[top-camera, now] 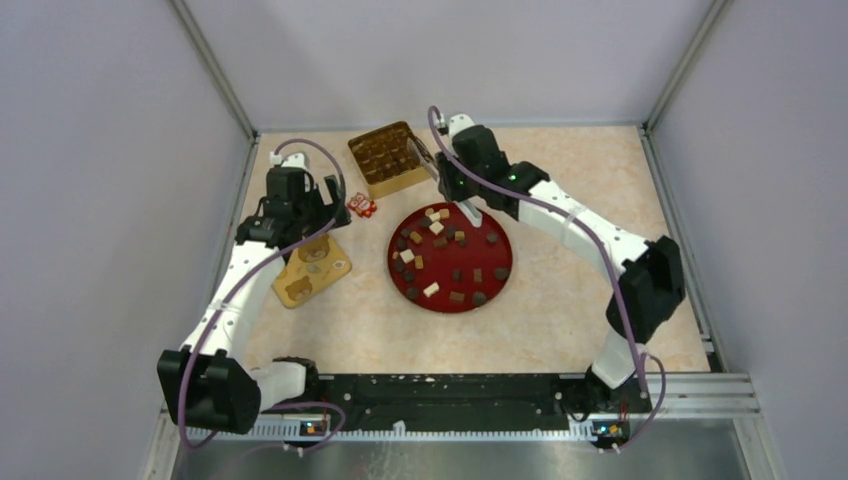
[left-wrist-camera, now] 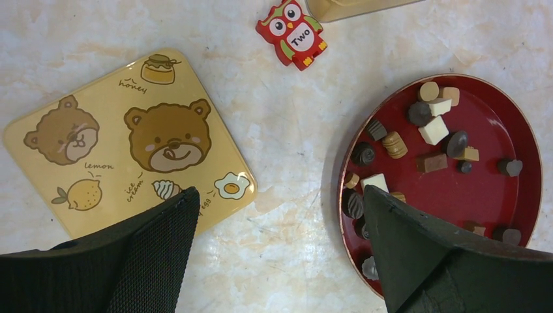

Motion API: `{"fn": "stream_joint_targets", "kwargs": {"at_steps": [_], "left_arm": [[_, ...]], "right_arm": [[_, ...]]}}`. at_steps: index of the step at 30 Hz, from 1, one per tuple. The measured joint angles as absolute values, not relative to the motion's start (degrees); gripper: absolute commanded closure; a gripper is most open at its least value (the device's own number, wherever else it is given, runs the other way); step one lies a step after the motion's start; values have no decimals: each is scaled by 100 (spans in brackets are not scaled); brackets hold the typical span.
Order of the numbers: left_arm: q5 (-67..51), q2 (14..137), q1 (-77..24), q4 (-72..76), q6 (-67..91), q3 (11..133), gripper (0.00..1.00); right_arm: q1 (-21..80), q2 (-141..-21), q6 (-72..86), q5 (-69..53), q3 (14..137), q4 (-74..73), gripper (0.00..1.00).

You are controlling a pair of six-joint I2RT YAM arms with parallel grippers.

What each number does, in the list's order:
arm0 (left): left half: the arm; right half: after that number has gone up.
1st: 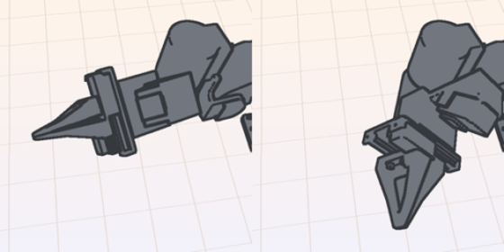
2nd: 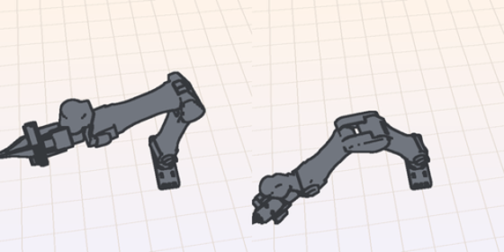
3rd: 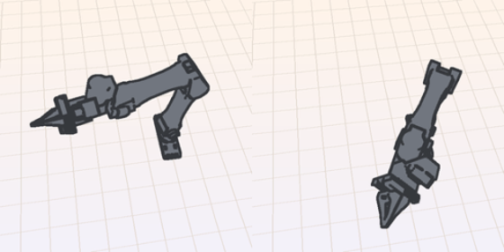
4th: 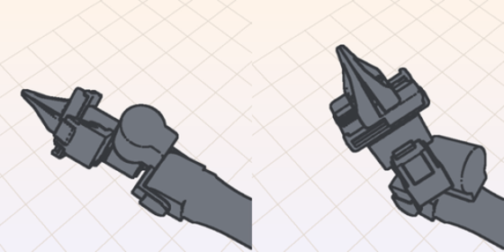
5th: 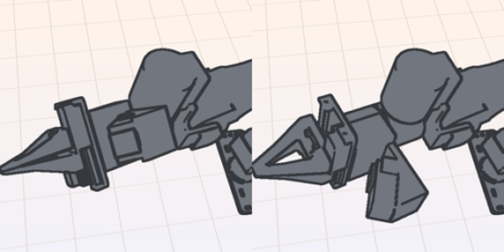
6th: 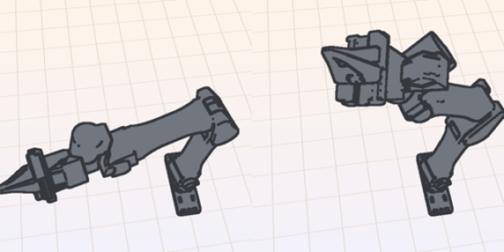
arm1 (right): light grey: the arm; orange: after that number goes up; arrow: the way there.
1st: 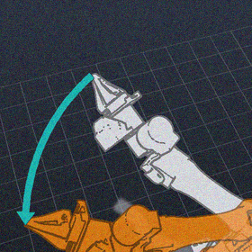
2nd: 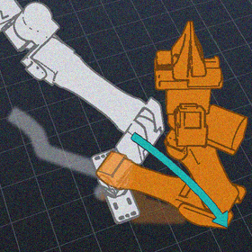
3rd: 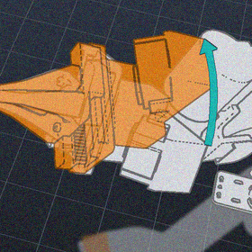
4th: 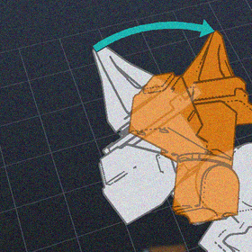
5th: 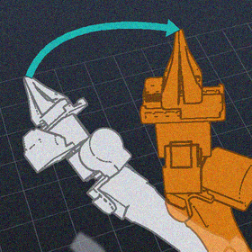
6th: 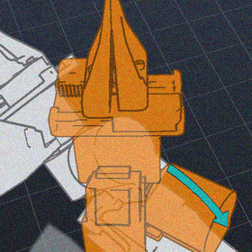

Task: Pack the chocolate

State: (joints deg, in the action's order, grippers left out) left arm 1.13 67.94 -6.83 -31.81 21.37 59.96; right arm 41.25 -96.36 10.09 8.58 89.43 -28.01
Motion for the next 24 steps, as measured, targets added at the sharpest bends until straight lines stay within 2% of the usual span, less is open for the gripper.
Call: {"fn": "stream_joint_targets", "kwargs": {"at_steps": [16, 24], "left_arm": [[316, 6646, -683, -3400, 2255, 6001, 1], [388, 6571, -683, -3444, 2246, 6001, 1]], "right_arm": [[4237, -12298, 1068, 185, 11489, -2565, 100], [4248, -12807, 1153, 91, 11686, -2665, 100]]}}
